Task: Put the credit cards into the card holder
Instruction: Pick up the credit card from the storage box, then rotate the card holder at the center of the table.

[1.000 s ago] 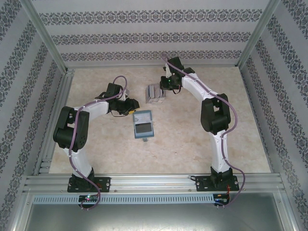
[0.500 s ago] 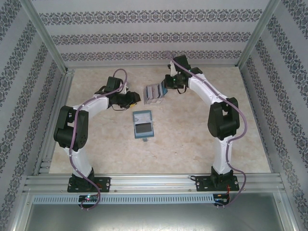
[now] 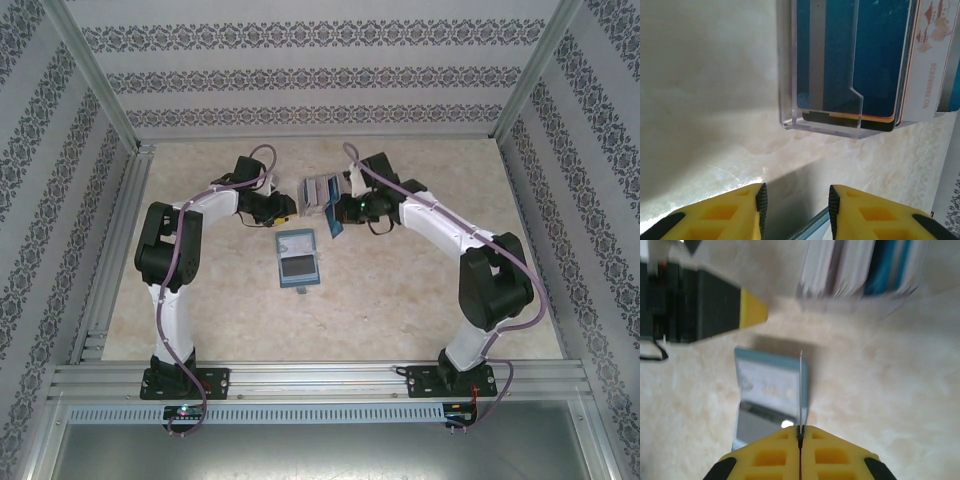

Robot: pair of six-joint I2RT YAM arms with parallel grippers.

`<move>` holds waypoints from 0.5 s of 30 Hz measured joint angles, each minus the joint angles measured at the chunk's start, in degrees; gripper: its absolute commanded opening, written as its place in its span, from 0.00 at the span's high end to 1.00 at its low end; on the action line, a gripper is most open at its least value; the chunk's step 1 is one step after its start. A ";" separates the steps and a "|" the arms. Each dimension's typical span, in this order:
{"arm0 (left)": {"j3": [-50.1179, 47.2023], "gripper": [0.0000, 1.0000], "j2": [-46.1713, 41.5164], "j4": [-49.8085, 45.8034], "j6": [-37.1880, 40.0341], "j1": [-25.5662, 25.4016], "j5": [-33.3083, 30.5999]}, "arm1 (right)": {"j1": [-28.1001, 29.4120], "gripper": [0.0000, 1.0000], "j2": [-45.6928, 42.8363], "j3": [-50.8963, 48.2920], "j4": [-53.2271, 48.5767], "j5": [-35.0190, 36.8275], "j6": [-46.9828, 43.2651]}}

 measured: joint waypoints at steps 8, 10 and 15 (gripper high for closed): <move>-10.19 0.62 -2.93 3.52 -0.04 0.04 -0.09 | 8.61 0.91 2.27 -4.26 7.72 -5.97 5.88; -13.09 0.62 -4.92 4.55 -0.33 0.02 -0.31 | 10.69 0.91 4.11 -4.26 9.25 -7.10 6.91; -19.10 0.62 -8.81 6.32 -0.79 0.02 -0.57 | 13.31 0.92 7.87 -4.28 9.97 -8.39 7.50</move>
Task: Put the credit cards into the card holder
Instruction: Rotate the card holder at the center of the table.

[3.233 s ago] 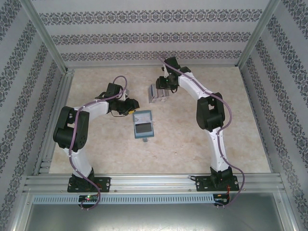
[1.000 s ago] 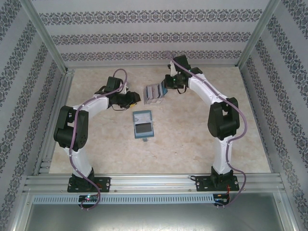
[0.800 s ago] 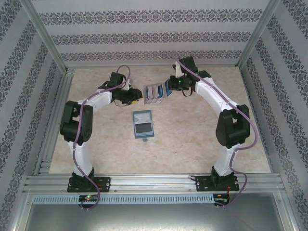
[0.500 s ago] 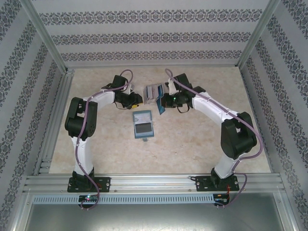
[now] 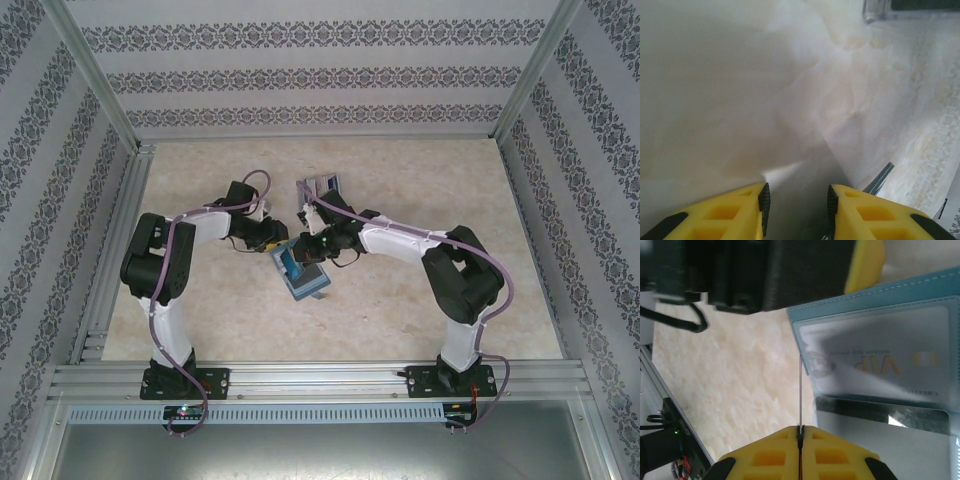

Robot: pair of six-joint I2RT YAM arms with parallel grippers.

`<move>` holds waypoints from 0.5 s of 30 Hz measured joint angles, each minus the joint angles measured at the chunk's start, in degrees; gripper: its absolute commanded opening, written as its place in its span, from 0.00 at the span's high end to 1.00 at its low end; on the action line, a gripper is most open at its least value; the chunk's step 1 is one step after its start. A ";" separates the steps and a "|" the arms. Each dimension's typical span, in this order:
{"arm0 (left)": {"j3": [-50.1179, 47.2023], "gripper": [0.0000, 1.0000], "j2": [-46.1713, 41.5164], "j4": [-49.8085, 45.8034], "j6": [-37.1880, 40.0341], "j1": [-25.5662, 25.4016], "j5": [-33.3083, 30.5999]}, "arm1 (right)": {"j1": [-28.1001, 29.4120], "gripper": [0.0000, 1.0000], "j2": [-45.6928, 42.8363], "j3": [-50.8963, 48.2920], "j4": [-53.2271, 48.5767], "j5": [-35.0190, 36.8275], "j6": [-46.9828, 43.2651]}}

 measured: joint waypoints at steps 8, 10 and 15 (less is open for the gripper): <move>-9.62 0.63 -7.32 1.53 -2.19 -0.66 -1.33 | -3.54 0.91 -0.55 -5.90 -0.59 1.95 -0.72; -11.23 0.63 -8.79 1.53 -2.73 -1.27 -1.88 | -5.33 0.91 -1.20 -6.80 -1.36 1.88 -1.20; -13.09 0.64 -10.43 2.38 -4.74 -4.04 -3.61 | -9.44 0.91 -2.40 -6.86 -2.89 1.92 -4.22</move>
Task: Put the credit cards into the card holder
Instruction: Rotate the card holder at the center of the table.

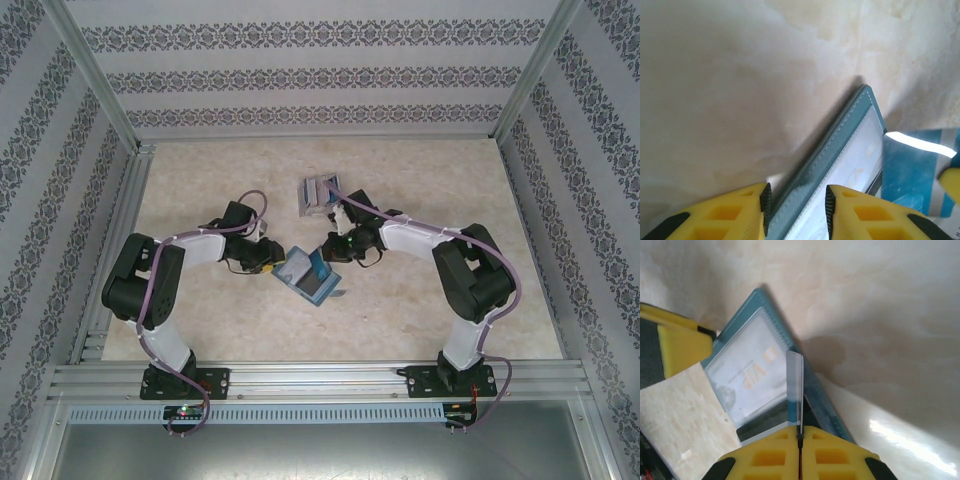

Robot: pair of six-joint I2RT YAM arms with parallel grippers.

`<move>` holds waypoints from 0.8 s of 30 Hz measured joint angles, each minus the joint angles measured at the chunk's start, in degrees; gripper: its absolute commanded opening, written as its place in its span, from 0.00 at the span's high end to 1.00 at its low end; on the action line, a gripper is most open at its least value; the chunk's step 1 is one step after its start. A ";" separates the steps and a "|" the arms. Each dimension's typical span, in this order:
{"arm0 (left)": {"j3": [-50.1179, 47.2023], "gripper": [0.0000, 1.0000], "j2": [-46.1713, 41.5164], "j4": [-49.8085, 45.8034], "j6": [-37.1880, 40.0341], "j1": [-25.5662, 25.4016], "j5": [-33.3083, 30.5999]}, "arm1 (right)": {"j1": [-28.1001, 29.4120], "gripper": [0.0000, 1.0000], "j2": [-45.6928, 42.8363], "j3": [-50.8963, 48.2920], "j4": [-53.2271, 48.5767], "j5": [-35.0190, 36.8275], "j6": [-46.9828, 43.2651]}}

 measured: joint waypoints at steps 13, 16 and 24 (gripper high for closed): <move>-2.69 0.70 -1.14 6.60 -9.88 -11.78 -3.06 | -3.98 0.91 1.38 4.35 -4.22 0.46 -5.70; -4.59 0.69 -2.54 6.67 -11.41 -12.50 -3.06 | -3.98 0.91 -3.41 0.98 -3.23 0.55 -4.07; -2.97 0.76 -3.02 2.54 -9.99 -12.52 -5.40 | -1.29 0.91 -15.93 -10.69 4.20 -0.70 3.74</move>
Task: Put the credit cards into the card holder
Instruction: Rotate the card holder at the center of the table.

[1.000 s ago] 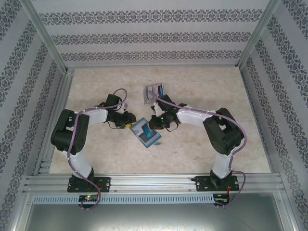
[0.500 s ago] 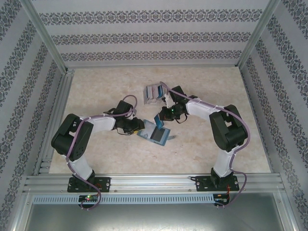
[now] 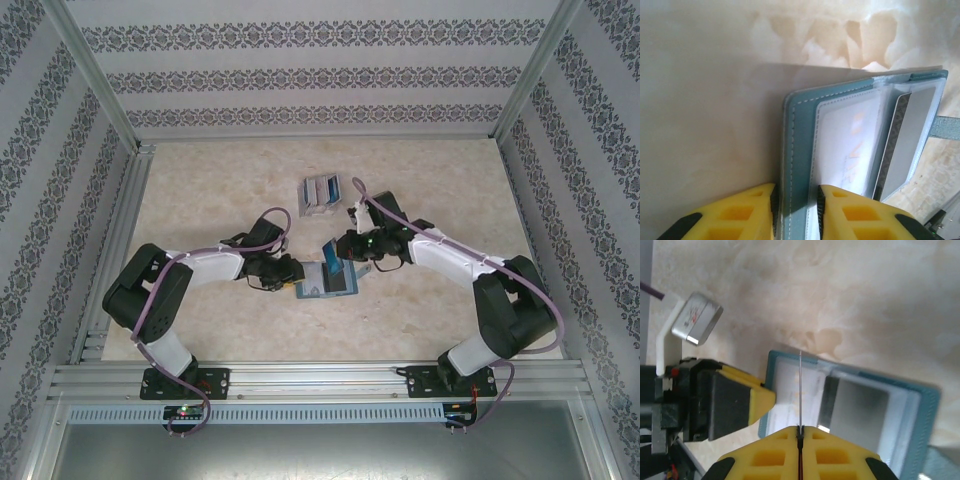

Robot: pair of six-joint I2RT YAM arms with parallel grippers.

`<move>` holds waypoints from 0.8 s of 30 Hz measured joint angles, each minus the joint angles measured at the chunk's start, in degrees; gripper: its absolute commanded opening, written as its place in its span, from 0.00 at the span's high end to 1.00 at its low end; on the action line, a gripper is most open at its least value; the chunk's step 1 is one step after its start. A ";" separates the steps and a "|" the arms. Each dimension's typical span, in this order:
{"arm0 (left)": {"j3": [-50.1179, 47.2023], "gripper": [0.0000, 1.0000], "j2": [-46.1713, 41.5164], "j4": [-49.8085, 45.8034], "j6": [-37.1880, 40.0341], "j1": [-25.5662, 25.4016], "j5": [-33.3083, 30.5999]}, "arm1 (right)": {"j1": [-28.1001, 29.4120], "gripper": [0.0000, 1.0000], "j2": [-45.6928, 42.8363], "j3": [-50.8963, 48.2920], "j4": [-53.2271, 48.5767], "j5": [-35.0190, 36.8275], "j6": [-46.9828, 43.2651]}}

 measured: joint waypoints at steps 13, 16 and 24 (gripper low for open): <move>1.57 0.93 1.25 -1.70 3.08 0.00 -1.09 | 2.23 0.91 3.67 -8.04 9.75 0.33 8.13; 1.16 0.95 1.25 -1.49 3.08 0.00 -1.07 | 2.23 0.92 3.32 -8.66 10.60 1.18 9.07; 0.81 0.96 1.25 -0.92 3.06 0.02 -1.07 | 2.23 0.92 1.20 -10.73 10.78 2.47 10.67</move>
